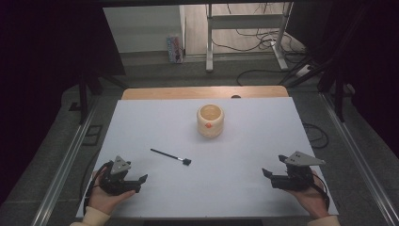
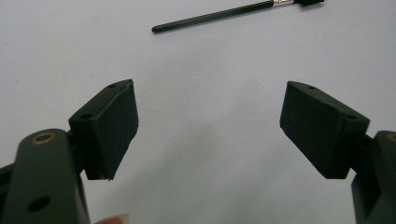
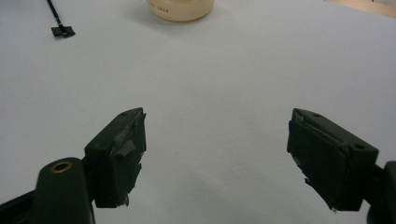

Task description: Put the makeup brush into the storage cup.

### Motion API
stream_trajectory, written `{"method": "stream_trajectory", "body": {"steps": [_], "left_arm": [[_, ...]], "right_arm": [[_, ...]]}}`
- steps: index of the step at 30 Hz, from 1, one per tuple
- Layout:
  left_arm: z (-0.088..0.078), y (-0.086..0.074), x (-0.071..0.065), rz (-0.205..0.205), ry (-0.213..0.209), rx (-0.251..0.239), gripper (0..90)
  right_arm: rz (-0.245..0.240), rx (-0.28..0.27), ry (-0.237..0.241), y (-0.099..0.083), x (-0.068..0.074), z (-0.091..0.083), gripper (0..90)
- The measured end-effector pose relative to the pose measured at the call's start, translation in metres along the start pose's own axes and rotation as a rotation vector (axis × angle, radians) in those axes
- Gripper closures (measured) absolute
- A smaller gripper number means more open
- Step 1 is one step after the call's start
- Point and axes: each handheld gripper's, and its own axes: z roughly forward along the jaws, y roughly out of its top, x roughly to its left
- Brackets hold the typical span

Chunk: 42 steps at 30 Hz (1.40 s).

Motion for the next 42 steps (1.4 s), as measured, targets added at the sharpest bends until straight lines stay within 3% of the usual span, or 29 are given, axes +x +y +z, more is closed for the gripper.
{"method": "stream_trajectory", "body": {"steps": [10,16,26,33,36,42], "left_arm": [[-0.005,-0.002,-0.001,0.016,-0.006,0.005,21.8],[-0.011,0.000,-0.005,0.057,-0.030,-0.015,20.3],[-0.007,0.006,-0.002,0.052,-0.045,-0.013,18.9],[-0.007,0.014,-0.013,0.139,-0.074,-0.018,19.7],[-0.008,0.015,-0.013,0.154,-0.084,-0.012,19.1],[-0.012,0.016,-0.006,0.120,-0.111,-0.026,16.4]], "right_arm": [[-0.015,-0.001,0.009,0.002,0.003,0.002,20.0],[-0.032,-0.009,0.019,0.006,0.007,0.003,19.9],[-0.011,0.004,-0.012,-0.002,0.002,-0.005,20.0],[0.008,0.003,-0.017,-0.006,-0.005,-0.006,20.0],[0.007,0.005,-0.011,-0.006,-0.005,-0.006,20.0],[-0.013,-0.008,0.013,-0.006,-0.004,-0.005,20.0]]}}
